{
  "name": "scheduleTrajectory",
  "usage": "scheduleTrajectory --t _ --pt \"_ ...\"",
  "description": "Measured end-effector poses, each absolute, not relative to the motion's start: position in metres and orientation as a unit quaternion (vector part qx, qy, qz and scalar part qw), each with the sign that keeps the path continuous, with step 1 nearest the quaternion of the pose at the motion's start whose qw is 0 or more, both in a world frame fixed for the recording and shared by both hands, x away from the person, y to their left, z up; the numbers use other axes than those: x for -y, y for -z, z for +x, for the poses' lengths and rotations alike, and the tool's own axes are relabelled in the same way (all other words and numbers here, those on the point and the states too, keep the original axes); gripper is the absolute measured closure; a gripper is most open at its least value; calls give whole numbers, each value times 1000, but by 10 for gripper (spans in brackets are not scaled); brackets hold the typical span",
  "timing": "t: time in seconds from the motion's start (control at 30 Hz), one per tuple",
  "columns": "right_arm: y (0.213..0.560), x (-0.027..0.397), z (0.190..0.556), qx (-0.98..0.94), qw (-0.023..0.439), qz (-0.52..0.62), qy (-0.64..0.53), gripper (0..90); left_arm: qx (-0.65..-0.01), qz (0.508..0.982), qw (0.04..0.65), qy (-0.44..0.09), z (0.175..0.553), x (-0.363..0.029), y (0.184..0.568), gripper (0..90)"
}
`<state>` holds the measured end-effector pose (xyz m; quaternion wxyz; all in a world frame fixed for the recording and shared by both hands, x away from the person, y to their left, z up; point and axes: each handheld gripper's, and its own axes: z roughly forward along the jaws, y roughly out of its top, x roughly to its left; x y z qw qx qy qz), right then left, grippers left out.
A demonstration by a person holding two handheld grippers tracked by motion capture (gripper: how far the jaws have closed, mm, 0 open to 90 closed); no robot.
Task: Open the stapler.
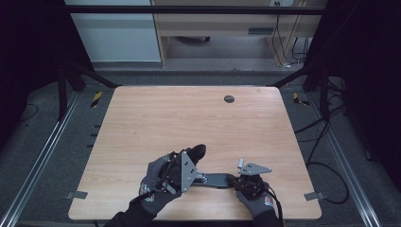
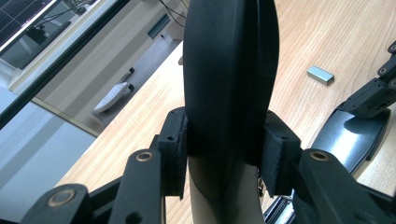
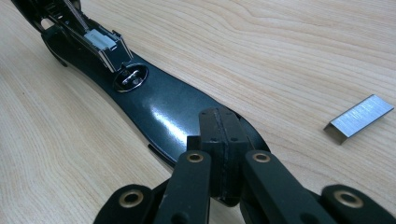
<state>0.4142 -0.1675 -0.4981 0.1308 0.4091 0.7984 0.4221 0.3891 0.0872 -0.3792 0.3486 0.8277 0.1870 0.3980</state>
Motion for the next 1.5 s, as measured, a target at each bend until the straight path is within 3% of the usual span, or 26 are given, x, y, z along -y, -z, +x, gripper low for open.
scheduleTrajectory --t 1.5 --pt "498 167 415 -801 130 407 -421 900 -253 804 401 -359 390 -141 365 564"
